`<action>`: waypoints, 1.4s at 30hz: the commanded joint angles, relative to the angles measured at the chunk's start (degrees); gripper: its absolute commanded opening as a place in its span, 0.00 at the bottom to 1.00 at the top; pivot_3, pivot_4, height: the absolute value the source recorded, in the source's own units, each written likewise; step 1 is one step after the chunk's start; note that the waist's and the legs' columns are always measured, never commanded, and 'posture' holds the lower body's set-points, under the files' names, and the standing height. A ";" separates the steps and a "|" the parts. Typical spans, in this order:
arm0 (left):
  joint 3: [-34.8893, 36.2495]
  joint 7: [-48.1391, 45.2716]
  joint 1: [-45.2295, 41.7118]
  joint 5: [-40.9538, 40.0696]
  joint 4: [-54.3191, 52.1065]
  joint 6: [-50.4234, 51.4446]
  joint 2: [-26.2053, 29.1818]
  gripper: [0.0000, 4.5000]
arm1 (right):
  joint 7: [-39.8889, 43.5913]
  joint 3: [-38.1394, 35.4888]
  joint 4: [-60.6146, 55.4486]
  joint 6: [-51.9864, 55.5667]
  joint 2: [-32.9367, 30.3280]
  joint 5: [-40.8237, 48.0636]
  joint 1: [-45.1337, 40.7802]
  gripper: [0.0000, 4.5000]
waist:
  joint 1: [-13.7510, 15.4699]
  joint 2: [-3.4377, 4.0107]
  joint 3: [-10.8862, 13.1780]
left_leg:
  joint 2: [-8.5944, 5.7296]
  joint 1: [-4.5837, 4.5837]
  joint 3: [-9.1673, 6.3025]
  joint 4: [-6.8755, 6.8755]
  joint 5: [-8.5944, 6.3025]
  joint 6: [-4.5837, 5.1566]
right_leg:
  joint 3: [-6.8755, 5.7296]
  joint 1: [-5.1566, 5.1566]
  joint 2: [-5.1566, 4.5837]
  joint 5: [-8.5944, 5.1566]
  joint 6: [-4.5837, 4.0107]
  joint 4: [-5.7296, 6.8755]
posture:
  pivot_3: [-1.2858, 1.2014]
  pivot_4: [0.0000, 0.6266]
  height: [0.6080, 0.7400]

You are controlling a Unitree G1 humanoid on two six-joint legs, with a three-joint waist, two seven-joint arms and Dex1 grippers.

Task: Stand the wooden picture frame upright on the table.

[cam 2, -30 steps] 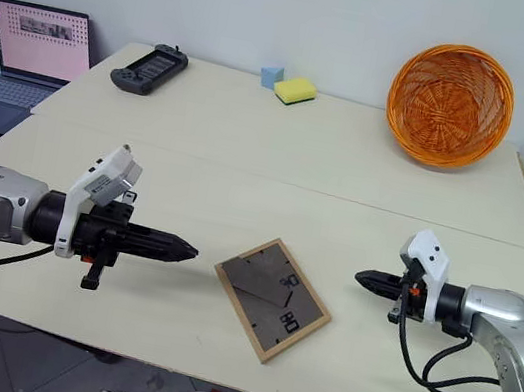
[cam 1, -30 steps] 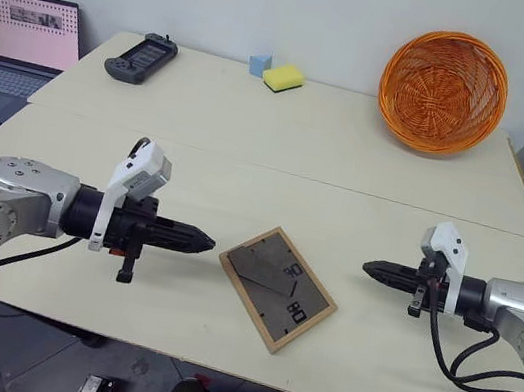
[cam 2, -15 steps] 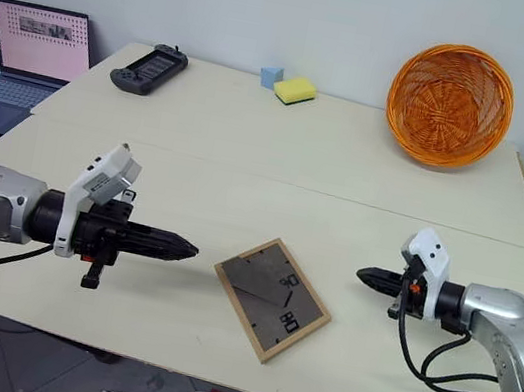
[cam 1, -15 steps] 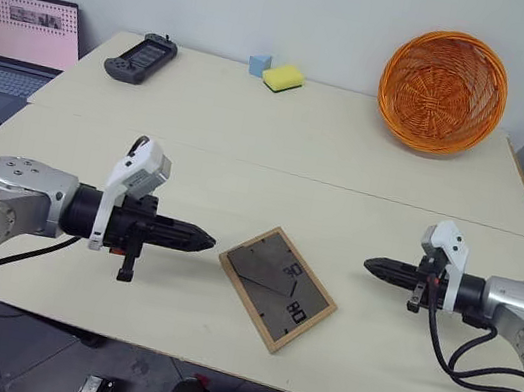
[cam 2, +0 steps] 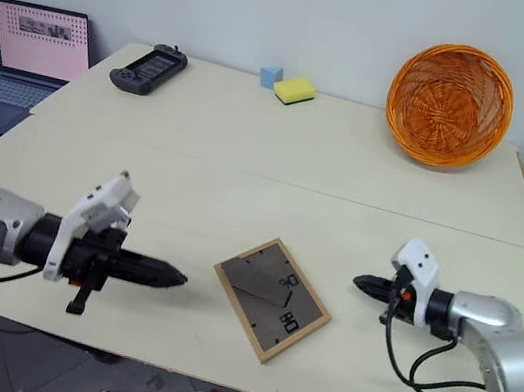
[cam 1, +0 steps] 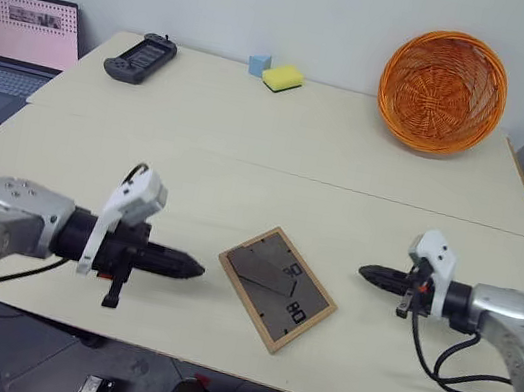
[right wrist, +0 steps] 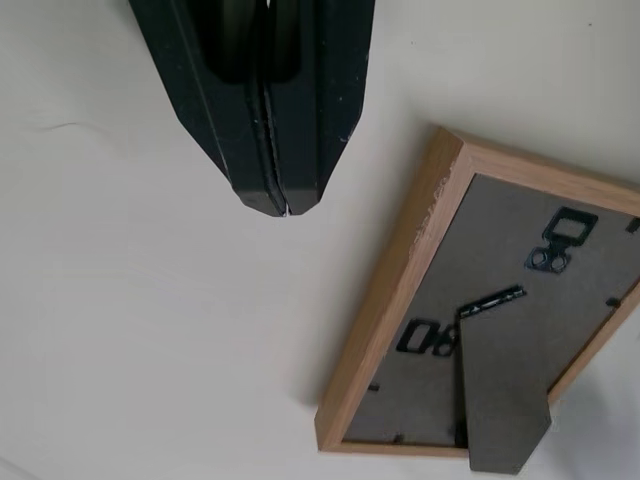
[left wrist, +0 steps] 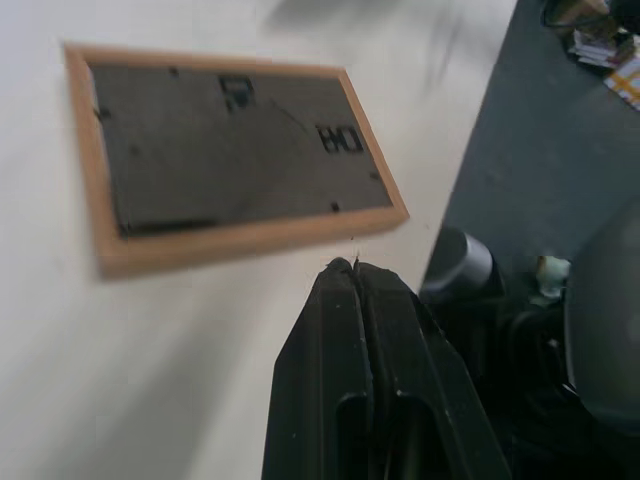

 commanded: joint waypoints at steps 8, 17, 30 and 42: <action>-5.91 3.76 1.97 7.64 0.22 -5.47 -3.34 0.00 | -3.32 1.04 3.72 -3.33 6.27 -3.54 -4.03 0.00 | 0.05 0.00 0.00 | 0.00 0.00 0.00 0.14 0.00 0.00 | 0.00 0.03 0.01 0.00 0.00 0.06 | 0.52 0.24 1.00; -12.86 4.21 -3.24 13.42 6.27 -8.36 -8.55 0.00 | -1.36 1.20 3.46 -2.59 5.48 -3.58 -3.00 0.00 | 0.23 0.03 -0.02 | -0.02 -0.01 0.00 0.19 0.00 0.00 | 0.00 0.05 0.00 0.00 -0.01 0.07 | 0.52 0.24 1.00; -17.66 3.67 -13.27 19.10 15.52 -11.32 -15.68 0.00 | 0.16 2.85 0.08 0.18 4.95 -2.59 3.02 0.00 | -0.07 0.03 -0.02 | -0.03 -0.06 -0.02 0.40 -0.02 0.02 | 0.00 0.06 0.02 0.00 0.00 0.22 | 0.52 0.24 1.00; -13.53 1.56 -12.42 17.09 12.55 -7.64 -13.38 0.00 | -2.19 1.99 -2.11 3.21 7.41 -2.48 2.30 0.00 | -0.06 0.03 -0.02 | -0.04 -0.06 -0.05 0.46 -0.02 0.02 | -0.01 0.05 0.02 0.00 0.00 0.31 | 0.52 0.24 1.00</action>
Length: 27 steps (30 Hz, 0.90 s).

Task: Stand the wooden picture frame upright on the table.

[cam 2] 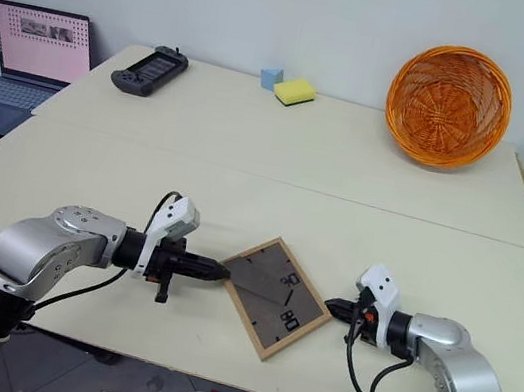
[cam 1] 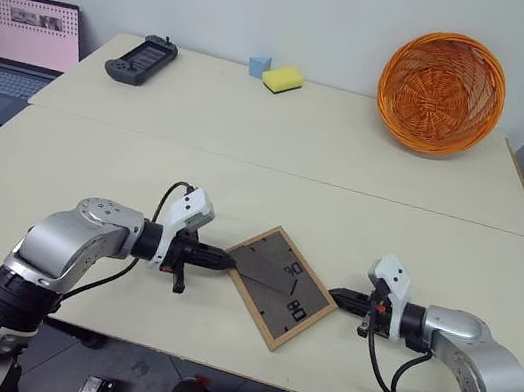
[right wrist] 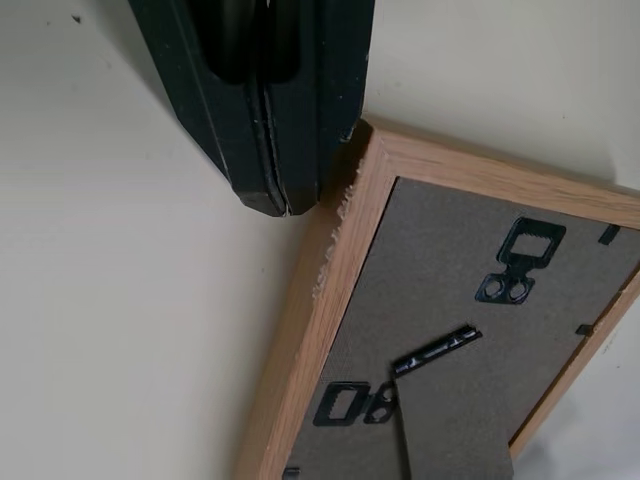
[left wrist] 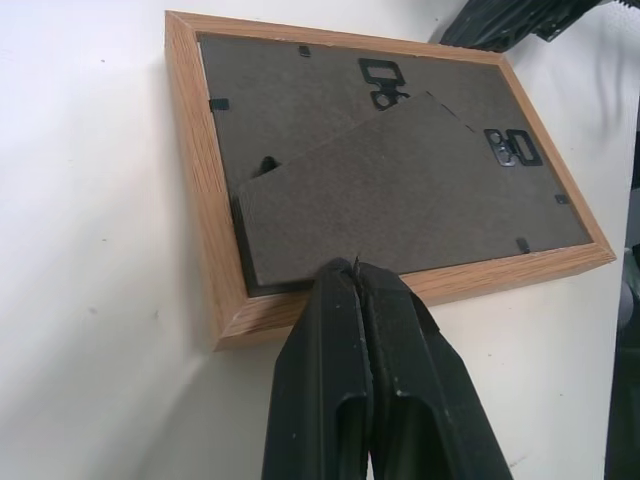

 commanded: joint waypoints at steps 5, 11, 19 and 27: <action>10.57 -5.48 10.06 -7.01 -12.45 4.68 12.28 0.00 | -0.19 -2.69 1.47 -1.46 -0.92 0.18 -1.03 0.00 | -0.54 0.00 0.01 | 0.05 0.02 0.00 -0.05 0.00 0.00 | 0.01 -0.05 0.01 0.00 0.00 0.10 | 0.52 0.24 1.00; 12.32 -5.55 18.71 -7.24 -17.31 3.40 15.34 0.00 | -0.30 -1.86 2.82 -2.56 0.23 -0.44 -2.04 0.00 | -0.10 -0.01 0.01 | 0.03 0.04 0.03 -0.01 0.00 0.00 | 0.02 -0.03 -0.01 -0.02 0.00 0.09 | 0.52 0.24 1.00; 3.99 -1.37 9.90 -1.67 -10.04 1.47 8.98 0.00 | -0.65 -1.72 -0.46 -0.43 1.70 1.31 -3.03 0.00 | 0.03 -0.01 0.01 | 0.02 0.04 0.02 0.03 0.00 0.00 | 0.00 -0.04 0.01 -0.02 -0.01 0.14 | 0.52 0.24 1.00; -0.57 -2.26 4.30 2.06 -3.96 -0.56 6.14 0.00 | -1.81 -3.39 -5.20 2.82 1.07 3.69 -3.34 0.00 | -0.09 -0.01 0.01 | 0.02 0.03 0.02 0.02 0.00 0.00 | 0.01 -0.07 0.03 -0.02 -0.01 0.18 | 0.52 0.24 1.00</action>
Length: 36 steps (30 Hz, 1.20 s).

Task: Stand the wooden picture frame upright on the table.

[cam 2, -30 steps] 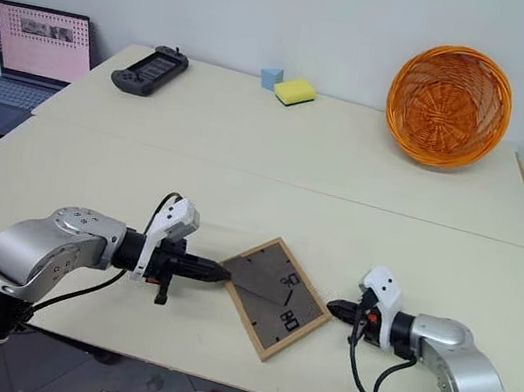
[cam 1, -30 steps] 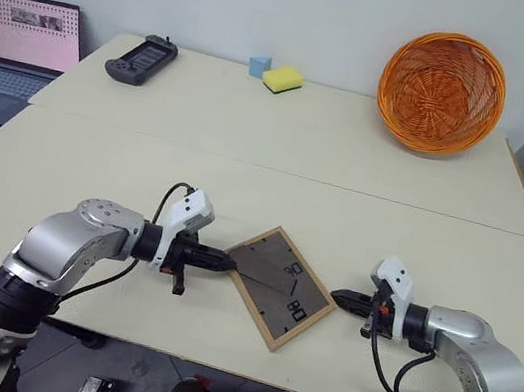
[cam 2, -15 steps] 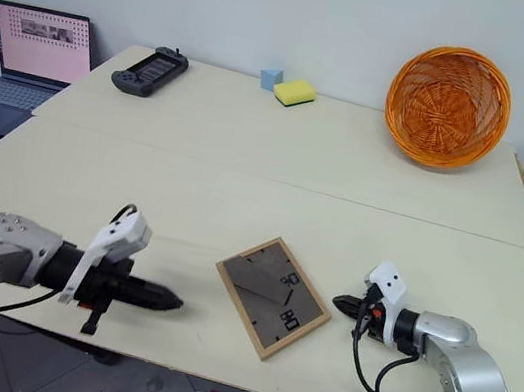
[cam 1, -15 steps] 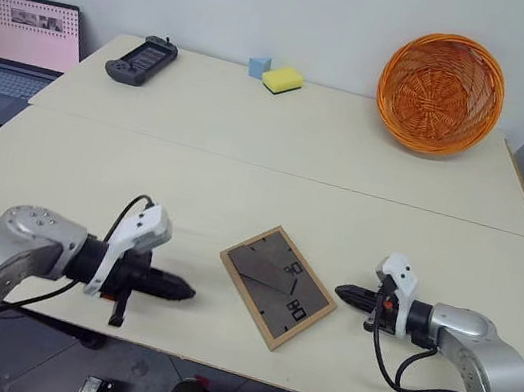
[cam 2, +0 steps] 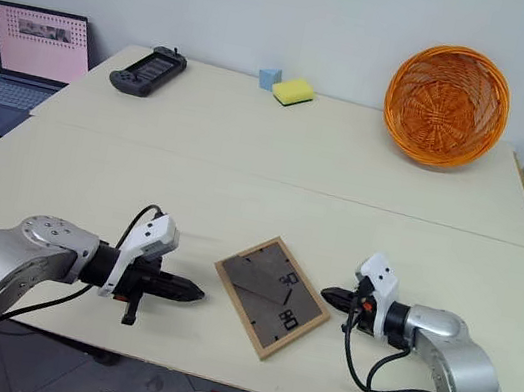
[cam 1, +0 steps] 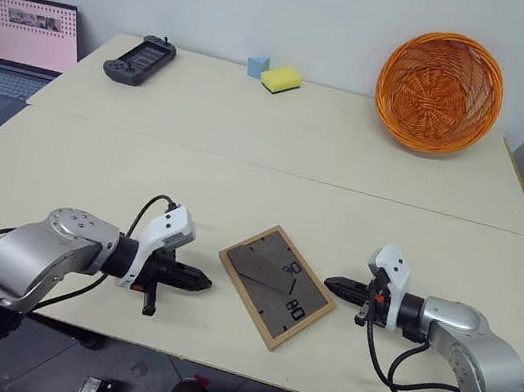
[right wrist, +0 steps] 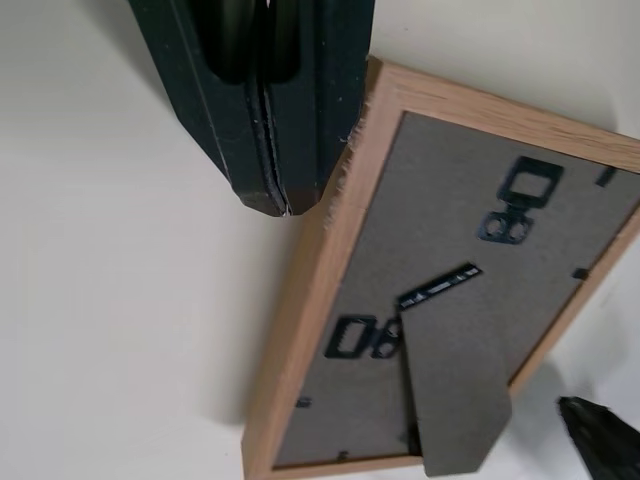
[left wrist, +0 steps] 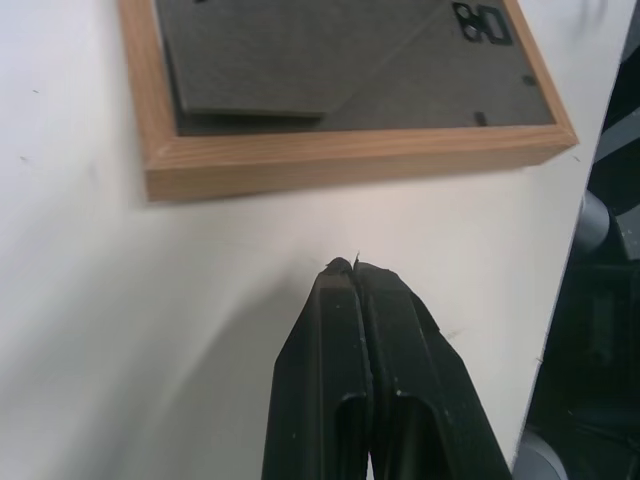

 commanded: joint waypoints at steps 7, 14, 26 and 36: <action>-4.57 -0.51 -6.36 5.16 5.91 -3.69 -4.48 0.00 | -1.19 -3.38 -5.59 3.43 -1.58 4.21 -2.33 0.00 | 0.05 0.00 0.00 | -0.01 -0.01 0.00 0.01 0.00 0.00 | 0.00 0.01 -0.01 0.00 0.00 0.00 | 0.52 0.24 1.00; -5.78 -0.58 -8.97 7.32 9.26 -5.13 -7.25 0.00 | -0.26 -1.98 -1.08 -0.54 -3.14 1.23 -0.32 0.00 | 0.11 -0.01 0.00 | -0.03 -0.02 -0.01 0.03 0.00 0.00 | -0.01 0.01 -0.02 0.00 0.00 0.02 | 0.52 0.24 1.00; -5.55 -0.25 -10.96 8.69 12.29 -6.20 -9.35 0.00 | 0.07 2.75 0.75 -6.45 -1.08 -2.44 3.54 0.00 | -0.02 -0.01 0.00 | -0.03 0.01 -0.03 0.08 0.00 0.00 | -0.01 0.02 0.00 0.00 0.00 0.13 | 0.52 0.24 1.00; -6.88 0.91 -20.83 14.56 26.61 -12.31 -17.58 0.00 | -1.29 2.06 -6.09 -0.28 0.17 0.93 1.61 0.00 | 0.21 -0.01 0.00 | -0.08 -0.02 -0.06 0.13 0.00 0.00 | -0.03 0.02 -0.01 0.00 0.00 0.15 | 0.52 0.24 1.00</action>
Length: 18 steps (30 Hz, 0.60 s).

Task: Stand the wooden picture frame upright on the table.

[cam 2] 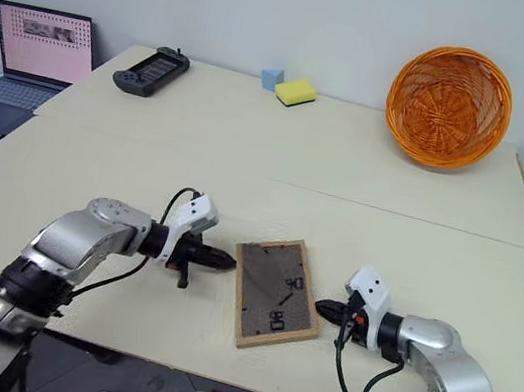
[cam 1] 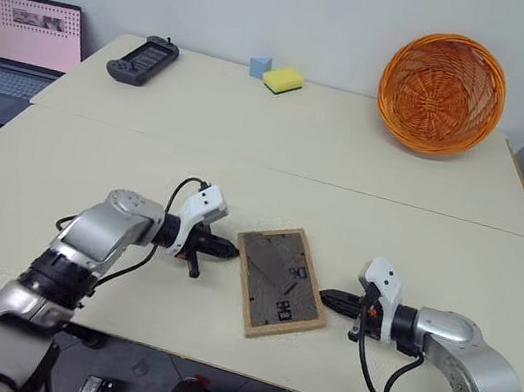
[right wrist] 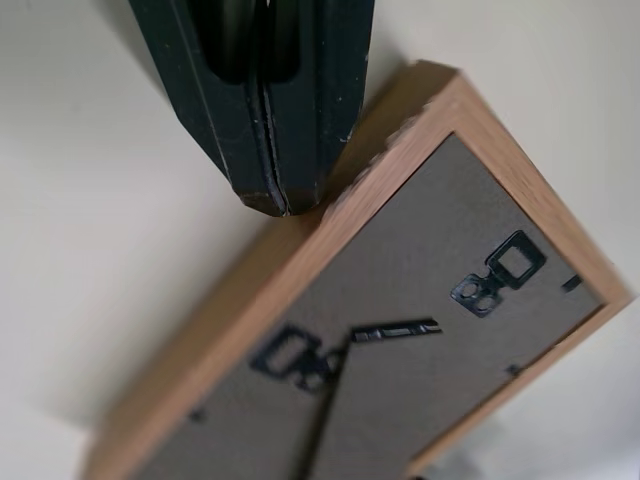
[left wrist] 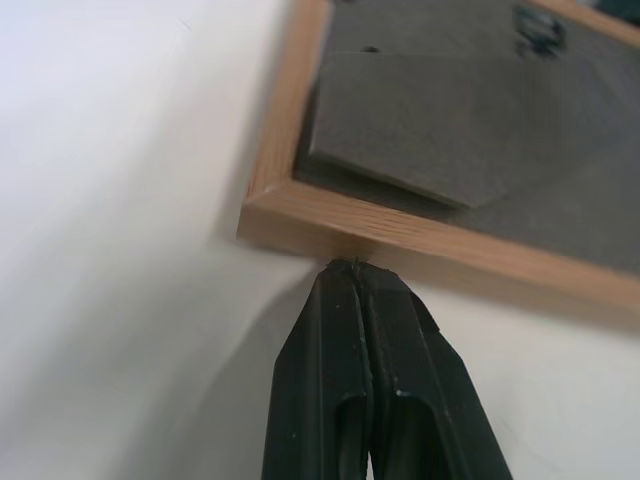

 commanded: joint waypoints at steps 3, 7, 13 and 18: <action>-0.20 -0.04 -6.27 3.18 7.77 -5.24 -4.25 0.00 | -0.99 -0.78 -2.26 1.26 0.86 1.91 -1.09 0.00 | -0.08 0.00 0.00 | 0.00 0.00 -0.01 -0.01 0.00 0.00 | -0.01 0.00 0.00 0.00 0.00 0.02 | 0.52 0.24 1.00; 0.00 -0.59 -8.19 4.36 10.49 -6.68 -6.27 0.00 | -1.65 -1.12 -2.32 1.59 0.70 1.87 -0.71 0.00 | -0.09 0.00 0.00 | -0.01 0.00 -0.02 -0.01 0.00 0.00 | 0.00 0.00 0.00 0.00 0.00 0.03 | 0.52 0.24 1.00; 0.68 -1.99 -7.67 5.42 10.61 -8.11 -5.73 0.00 | -1.73 -1.51 -2.10 1.39 -0.09 1.69 -0.44 0.00 | -0.10 0.00 0.00 | -0.01 0.00 -0.02 -0.01 0.00 0.00 | 0.00 -0.01 0.00 0.00 0.00 0.05 | 0.52 0.24 1.00; 1.29 -1.95 -7.39 5.68 10.62 -8.25 -5.98 0.00 | -1.75 -1.66 -1.29 1.10 -0.09 1.68 -0.90 0.00 | -0.10 0.00 0.00 | -0.01 0.00 -0.03 -0.01 0.00 0.00 | 0.00 0.00 0.00 0.00 0.00 0.05 | 0.52 0.24 1.00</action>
